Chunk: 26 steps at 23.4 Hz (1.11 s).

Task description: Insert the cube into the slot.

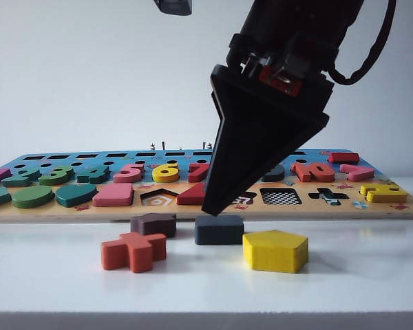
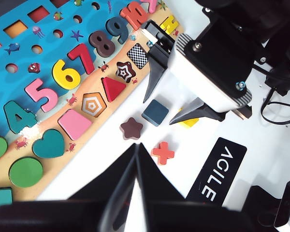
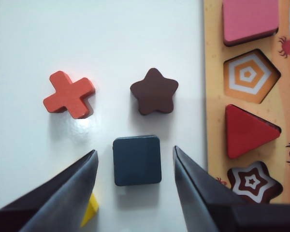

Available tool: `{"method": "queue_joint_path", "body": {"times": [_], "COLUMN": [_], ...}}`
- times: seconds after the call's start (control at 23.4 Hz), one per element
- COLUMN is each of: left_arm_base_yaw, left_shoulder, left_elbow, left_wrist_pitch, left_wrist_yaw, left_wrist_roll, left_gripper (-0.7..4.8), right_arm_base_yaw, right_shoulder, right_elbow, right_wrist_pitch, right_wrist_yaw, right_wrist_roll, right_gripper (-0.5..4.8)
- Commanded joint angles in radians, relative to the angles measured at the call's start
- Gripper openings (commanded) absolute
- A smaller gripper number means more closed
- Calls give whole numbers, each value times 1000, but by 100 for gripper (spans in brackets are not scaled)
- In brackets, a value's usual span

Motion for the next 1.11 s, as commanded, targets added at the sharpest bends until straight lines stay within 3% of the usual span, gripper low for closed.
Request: {"method": "queue_joint_path", "body": {"times": [0.04, 1.11], "left_arm_base_yaw": [0, 0], "left_shoulder": [1, 0], "left_elbow": [5, 5], "left_wrist_pitch": [16, 16], "left_wrist_yaw": [8, 8], "left_wrist_roll": [4, 4], "left_gripper": [20, 20], "right_arm_base_yaw": [4, 15], "right_shoulder": [8, 47], "right_elbow": [3, 3], "right_wrist_pitch": [13, 11], "right_wrist_yaw": [-4, 24], "right_wrist_roll": [2, 20], "right_gripper": [283, 282]}}
